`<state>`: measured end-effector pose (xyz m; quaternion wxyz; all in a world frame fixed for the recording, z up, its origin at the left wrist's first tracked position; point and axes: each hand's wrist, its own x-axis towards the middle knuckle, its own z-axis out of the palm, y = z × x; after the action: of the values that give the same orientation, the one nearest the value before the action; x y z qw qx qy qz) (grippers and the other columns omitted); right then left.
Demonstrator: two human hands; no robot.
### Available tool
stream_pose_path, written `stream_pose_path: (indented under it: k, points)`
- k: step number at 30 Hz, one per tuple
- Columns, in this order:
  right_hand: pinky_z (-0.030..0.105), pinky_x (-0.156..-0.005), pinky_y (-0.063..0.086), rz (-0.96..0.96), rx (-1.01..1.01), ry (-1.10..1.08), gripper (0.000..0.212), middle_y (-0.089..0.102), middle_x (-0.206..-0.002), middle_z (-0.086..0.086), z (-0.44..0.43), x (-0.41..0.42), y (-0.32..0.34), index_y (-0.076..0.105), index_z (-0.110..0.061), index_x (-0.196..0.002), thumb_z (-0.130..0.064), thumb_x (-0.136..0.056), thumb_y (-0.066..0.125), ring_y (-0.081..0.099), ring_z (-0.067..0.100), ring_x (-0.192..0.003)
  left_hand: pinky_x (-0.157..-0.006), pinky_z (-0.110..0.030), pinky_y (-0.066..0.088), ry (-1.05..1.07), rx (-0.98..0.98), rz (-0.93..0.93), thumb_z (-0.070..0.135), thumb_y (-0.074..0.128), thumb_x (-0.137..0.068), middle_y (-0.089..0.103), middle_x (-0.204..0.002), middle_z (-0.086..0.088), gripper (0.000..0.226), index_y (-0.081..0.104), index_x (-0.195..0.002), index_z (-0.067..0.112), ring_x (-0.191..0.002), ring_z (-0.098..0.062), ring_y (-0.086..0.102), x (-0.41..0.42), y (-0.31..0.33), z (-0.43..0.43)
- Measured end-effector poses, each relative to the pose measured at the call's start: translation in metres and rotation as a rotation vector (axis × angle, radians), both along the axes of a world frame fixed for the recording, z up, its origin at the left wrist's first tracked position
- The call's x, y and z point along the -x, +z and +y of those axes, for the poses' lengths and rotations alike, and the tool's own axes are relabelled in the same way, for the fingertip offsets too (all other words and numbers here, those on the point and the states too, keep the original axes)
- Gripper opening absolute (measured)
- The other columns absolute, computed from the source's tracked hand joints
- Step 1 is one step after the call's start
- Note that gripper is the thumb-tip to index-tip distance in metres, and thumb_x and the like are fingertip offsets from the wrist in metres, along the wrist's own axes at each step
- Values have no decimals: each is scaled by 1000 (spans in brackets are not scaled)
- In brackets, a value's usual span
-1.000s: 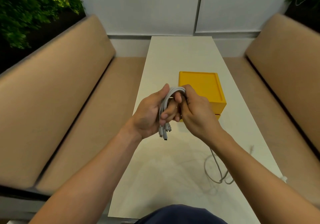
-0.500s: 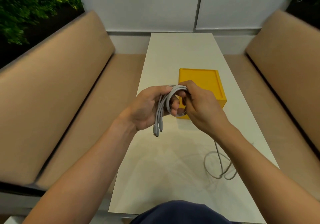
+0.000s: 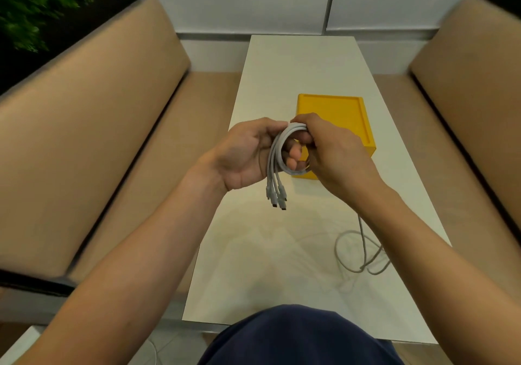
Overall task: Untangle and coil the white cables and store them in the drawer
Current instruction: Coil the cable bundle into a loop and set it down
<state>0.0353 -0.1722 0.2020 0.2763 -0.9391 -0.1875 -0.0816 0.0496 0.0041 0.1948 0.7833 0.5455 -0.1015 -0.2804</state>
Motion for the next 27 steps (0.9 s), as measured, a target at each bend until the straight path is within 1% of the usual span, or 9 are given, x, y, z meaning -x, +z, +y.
stream_pose_path:
  k: [4,6,9,12,14,16,20,23,27]
  points:
    - [47,-75,52,-47,3,31,38,71,-106,7,-3,-1,-7,57,-21,-137,-10,-102,49,64,36,-91,-70,-34,49,-17,-116,-66,45,37,-105,60,-55,-6,56,69,-99,-1,-45,-16,57,0,4,-2]
    - [42,-73,54,-23,-82,47,41,73,-102,5,-6,-4,-12,59,-22,-137,-6,-100,51,67,32,-88,-69,-33,46,-17,-166,-144,38,44,-104,58,-51,-3,44,70,-98,3,-43,-14,56,1,2,-1]
    - [13,-66,45,-37,-210,35,34,74,-95,0,-13,-12,-17,65,-23,-135,-16,-104,52,64,5,-74,-65,-29,48,-26,-110,-181,28,44,-105,60,-53,0,35,68,-93,6,-45,-12,58,1,-2,0]
    - [3,-60,38,-62,-257,56,29,70,-85,-8,-16,-14,-14,69,-19,-129,-16,-105,52,60,-13,-67,-64,-26,51,-22,-24,-188,24,43,-106,64,-59,0,33,66,-89,7,-50,-12,61,1,-7,-1]
    - [6,-58,38,-91,-218,76,29,68,-81,-8,-16,-12,-12,70,-20,-127,-16,-105,51,58,-14,-65,-64,-26,54,-46,20,-184,25,47,-103,68,-66,-3,31,69,-89,7,-55,-13,65,2,-9,0]
    - [17,-56,40,-141,-157,71,33,72,-80,-2,-15,-12,-11,70,-23,-127,-26,-103,48,57,2,-61,-65,-26,56,-95,45,-160,27,46,-102,71,-69,-6,36,73,-88,7,-59,-15,67,1,-8,1]
    - [42,-65,53,-92,-84,84,38,76,-89,5,-13,-11,-14,67,-20,-128,-34,-99,46,67,28,-77,-67,-29,49,-194,-47,-127,49,29,-104,54,-46,-6,63,69,-89,2,-43,-14,49,0,-2,-4]
    - [40,-71,53,14,-125,100,25,71,-90,-4,-14,-13,-17,62,-22,-127,-21,-105,49,64,19,-82,-63,-32,41,-148,-80,-142,47,27,-107,33,-39,4,59,66,-84,8,-38,-12,26,-1,-4,-8]
    - [29,-76,56,187,-204,217,29,69,-99,-14,-26,-8,-16,51,-32,-137,-31,-109,46,66,3,-90,-59,-30,42,-110,34,-73,40,32,-107,30,-37,8,49,61,-83,9,-35,-9,25,-1,-12,0]
